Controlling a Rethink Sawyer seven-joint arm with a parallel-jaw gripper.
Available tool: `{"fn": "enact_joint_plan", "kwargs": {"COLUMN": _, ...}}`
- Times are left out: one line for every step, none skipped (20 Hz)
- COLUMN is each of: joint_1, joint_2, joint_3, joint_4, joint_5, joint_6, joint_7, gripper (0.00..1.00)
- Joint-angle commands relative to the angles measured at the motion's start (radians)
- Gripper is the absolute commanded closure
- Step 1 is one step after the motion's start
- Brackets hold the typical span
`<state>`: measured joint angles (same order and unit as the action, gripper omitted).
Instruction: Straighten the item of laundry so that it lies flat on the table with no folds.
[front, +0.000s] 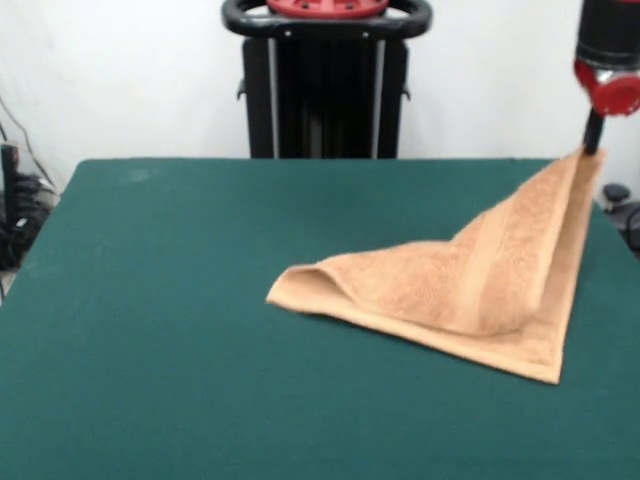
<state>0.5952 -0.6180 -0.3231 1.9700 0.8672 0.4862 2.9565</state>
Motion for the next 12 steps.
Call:
{"fn": "enact_joint_plan", "kwargs": {"joint_1": 0.031, "joint_2": 0.028, "joint_3": -0.127, "joint_4": -0.168, "joint_5": -0.122, "joint_6": 0.326, "joint_7": 0.459, "gripper": 1.0}}
{"fn": "enact_joint_plan", "kwargs": {"joint_1": 0.023, "joint_2": 0.03, "joint_3": -0.129, "joint_4": -0.16, "joint_5": -0.126, "joint_6": 0.301, "joint_7": 0.422, "gripper": 1.0}}
{"fn": "enact_joint_plan", "kwargs": {"joint_1": 0.013, "joint_2": 0.043, "joint_3": -0.139, "joint_4": -0.171, "joint_5": -0.143, "joint_6": 0.292, "joint_7": 0.4, "gripper": 1.0}}
{"fn": "enact_joint_plan", "kwargs": {"joint_1": 0.002, "joint_2": 0.048, "joint_3": -0.144, "joint_4": -0.172, "joint_5": -0.16, "joint_6": 0.266, "joint_7": 0.358, "gripper": 1.0}}
{"fn": "enact_joint_plan", "kwargs": {"joint_1": -0.014, "joint_2": 0.06, "joint_3": -0.149, "joint_4": -0.182, "joint_5": -0.183, "joint_6": 0.248, "joint_7": 0.323, "gripper": 1.0}}
{"fn": "enact_joint_plan", "kwargs": {"joint_1": -0.023, "joint_2": 0.061, "joint_3": -0.15, "joint_4": -0.187, "joint_5": -0.203, "joint_6": 0.234, "joint_7": 0.299, "gripper": 1.0}}
{"fn": "enact_joint_plan", "kwargs": {"joint_1": -0.032, "joint_2": 0.062, "joint_3": -0.151, "joint_4": -0.192, "joint_5": -0.222, "joint_6": 0.219, "joint_7": 0.275, "gripper": 1.0}}
{"fn": "enact_joint_plan", "kwargs": {"joint_1": -0.041, "joint_2": 0.069, "joint_3": -0.153, "joint_4": -0.203, "joint_5": -0.244, "joint_6": 0.191, "joint_7": 0.24, "gripper": 1.0}}
{"fn": "enact_joint_plan", "kwargs": {"joint_1": -0.056, "joint_2": 0.063, "joint_3": -0.135, "joint_4": -0.203, "joint_5": -0.256, "joint_6": 0.173, "joint_7": 0.224, "gripper": 1.0}}
{"fn": "enact_joint_plan", "kwargs": {"joint_1": -0.072, "joint_2": 0.058, "joint_3": -0.116, "joint_4": -0.203, "joint_5": -0.267, "joint_6": 0.156, "joint_7": 0.207, "gripper": 0.0}}
{"fn": "enact_joint_plan", "kwargs": {"joint_1": -0.071, "joint_2": 0.061, "joint_3": -0.119, "joint_4": -0.211, "joint_5": -0.276, "joint_6": 0.156, "joint_7": 0.204, "gripper": 0.0}}
{"fn": "enact_joint_plan", "kwargs": {"joint_1": -0.07, "joint_2": 0.065, "joint_3": -0.122, "joint_4": -0.219, "joint_5": -0.284, "joint_6": 0.157, "joint_7": 0.2, "gripper": 0.0}}
